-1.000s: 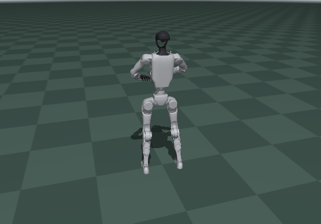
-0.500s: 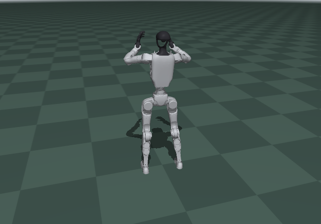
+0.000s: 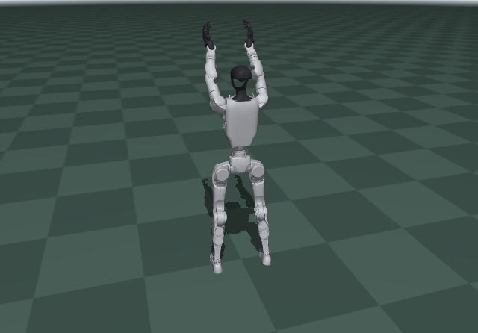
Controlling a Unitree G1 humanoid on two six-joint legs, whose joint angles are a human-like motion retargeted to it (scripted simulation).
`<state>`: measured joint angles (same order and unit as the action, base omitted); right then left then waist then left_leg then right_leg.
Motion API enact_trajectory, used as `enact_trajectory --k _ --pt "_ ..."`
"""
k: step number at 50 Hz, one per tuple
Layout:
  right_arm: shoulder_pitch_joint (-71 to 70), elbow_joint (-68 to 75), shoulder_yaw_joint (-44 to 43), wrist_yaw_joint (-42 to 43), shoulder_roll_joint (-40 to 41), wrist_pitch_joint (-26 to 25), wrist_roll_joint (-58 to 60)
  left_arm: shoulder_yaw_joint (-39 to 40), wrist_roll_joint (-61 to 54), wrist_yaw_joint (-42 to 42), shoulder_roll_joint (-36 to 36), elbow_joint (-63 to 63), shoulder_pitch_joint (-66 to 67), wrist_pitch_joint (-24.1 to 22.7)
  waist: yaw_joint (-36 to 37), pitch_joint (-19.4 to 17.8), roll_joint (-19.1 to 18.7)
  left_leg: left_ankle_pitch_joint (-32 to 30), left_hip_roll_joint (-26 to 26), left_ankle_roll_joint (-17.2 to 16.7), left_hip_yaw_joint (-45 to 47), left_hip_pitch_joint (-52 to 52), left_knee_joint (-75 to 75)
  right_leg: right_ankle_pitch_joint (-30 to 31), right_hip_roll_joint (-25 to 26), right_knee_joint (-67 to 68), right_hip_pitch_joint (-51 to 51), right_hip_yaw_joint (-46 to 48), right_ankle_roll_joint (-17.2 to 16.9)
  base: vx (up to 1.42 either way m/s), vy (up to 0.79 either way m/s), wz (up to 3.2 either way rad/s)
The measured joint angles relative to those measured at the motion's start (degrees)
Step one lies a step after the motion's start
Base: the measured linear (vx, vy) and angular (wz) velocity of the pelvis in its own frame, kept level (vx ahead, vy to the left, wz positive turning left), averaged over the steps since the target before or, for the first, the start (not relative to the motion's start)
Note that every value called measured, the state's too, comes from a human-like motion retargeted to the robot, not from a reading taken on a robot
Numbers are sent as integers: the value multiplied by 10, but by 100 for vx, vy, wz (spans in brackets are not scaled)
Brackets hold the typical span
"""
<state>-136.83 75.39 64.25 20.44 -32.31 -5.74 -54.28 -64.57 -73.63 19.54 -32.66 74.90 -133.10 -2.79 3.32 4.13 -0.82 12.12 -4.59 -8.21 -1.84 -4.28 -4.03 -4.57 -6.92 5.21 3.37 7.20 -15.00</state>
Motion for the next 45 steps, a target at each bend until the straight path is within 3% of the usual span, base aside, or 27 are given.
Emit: enact_trajectory --k 12,21,28,33,40,45 --pt "31 -28 -4 -1 -15 9 -31 4 -17 23 32 -55 10 -16 0 15 11 2 1 6 -10 1 -1 -4 -1 3 3 10 0 0 0 0" --pt "81 -169 0 -35 -69 69 -42 -47 126 -12 -43 -182 45 -47 -2 18 11 8 -1 4 -6 -6 -3 -6 1 3 9 5 0 0 0 0" --pt "149 -359 9 2 -129 104 20 -42 177 -3 -117 -342 99 -60 -3 11 10 10 3 7 -2 -14 -3 -9 -3 5 13 -1 0 0 0 0" --pt "196 -529 18 47 -193 101 214 -42 303 19 -194 -502 148 -73 -3 0 11 12 6 12 -1 -20 -2 -12 -6 5 18 -5 0 0 0 0" --pt "213 -712 51 52 -301 33 713 -46 690 73 -309 -714 214 -66 -4 -20 10 16 8 16 -4 -28 -2 -16 -7 6 26 -7 0 0 0 0" --pt "293 -816 30 92 -359 27 935 -7 886 111 -354 -819 315 -67 -5 -35 9 20 8 18 -7 -37 -4 -21 -6 7 35 -8 0 0 0 0"
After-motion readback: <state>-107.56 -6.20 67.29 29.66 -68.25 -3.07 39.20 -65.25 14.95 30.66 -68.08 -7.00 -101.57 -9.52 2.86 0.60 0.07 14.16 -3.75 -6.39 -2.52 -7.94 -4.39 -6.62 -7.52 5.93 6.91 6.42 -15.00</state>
